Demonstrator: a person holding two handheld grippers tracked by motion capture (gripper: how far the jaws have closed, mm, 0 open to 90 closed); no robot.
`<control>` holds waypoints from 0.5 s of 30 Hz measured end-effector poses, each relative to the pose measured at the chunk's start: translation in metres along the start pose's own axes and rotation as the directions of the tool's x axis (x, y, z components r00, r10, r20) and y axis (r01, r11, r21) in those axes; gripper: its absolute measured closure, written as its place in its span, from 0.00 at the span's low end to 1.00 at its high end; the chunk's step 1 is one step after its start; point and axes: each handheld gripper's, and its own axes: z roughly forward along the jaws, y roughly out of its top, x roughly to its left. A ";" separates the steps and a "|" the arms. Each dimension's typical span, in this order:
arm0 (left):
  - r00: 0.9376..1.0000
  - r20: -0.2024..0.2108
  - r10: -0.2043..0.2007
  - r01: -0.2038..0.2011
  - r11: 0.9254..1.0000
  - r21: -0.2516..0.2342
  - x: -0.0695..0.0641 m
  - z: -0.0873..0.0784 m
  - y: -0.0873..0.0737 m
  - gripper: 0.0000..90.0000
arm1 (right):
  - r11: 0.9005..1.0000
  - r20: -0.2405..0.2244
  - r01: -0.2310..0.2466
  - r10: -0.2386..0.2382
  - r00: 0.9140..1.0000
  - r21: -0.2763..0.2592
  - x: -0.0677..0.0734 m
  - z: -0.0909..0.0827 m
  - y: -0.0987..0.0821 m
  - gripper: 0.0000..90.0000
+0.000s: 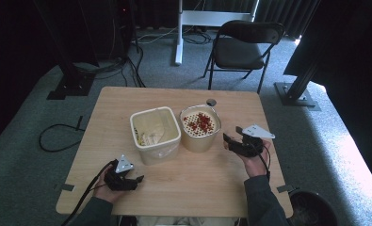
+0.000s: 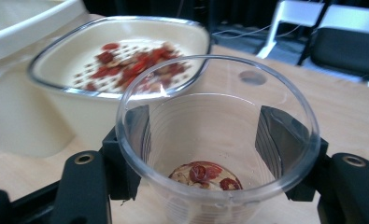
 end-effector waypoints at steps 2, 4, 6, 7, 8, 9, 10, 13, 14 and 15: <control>1.000 0.000 -0.001 0.001 1.000 0.002 0.001 0.000 0.000 0.35 | 1.000 0.018 0.002 -0.002 1.000 -0.010 -0.003 0.001 0.005 0.39; 1.000 0.003 -0.004 0.004 1.000 0.002 0.001 0.001 0.000 0.35 | 1.000 0.033 0.014 -0.013 0.999 -0.018 -0.005 0.003 0.010 0.39; 1.000 0.003 -0.005 0.005 1.000 0.002 0.001 0.001 0.000 0.35 | 0.999 0.054 0.024 -0.023 0.998 -0.027 -0.006 0.004 0.015 0.40; 1.000 0.003 -0.005 0.005 1.000 0.002 0.002 0.001 0.000 0.35 | 0.999 0.058 0.029 -0.027 0.998 -0.033 -0.007 0.005 0.018 0.40; 1.000 0.003 -0.005 0.005 1.000 0.001 0.002 0.001 0.000 0.35 | 0.999 0.065 0.035 -0.032 0.997 -0.040 -0.008 0.006 0.021 0.40; 1.000 0.002 -0.005 0.005 1.000 0.001 0.002 0.001 0.000 0.35 | 0.998 0.073 0.042 -0.039 0.997 -0.042 -0.009 0.007 0.024 0.40; 1.000 0.002 -0.005 0.005 1.000 0.001 0.002 0.001 0.000 0.35 | 0.998 0.078 0.045 -0.041 0.996 -0.043 -0.009 0.008 0.027 0.40; 1.000 0.005 -0.011 0.011 1.000 -0.001 0.003 0.001 -0.001 0.35 | 0.997 0.091 0.058 -0.054 0.994 -0.044 -0.011 0.012 0.035 0.40; 1.000 0.006 -0.012 0.012 1.000 0.000 0.003 0.001 -0.001 0.35 | 0.997 0.094 0.058 -0.054 0.994 -0.042 -0.012 0.013 0.038 0.40; 1.000 0.007 -0.014 0.014 1.000 -0.001 0.003 0.001 -0.001 0.35 | 0.997 0.096 0.059 -0.054 0.994 -0.043 -0.012 0.015 0.040 0.40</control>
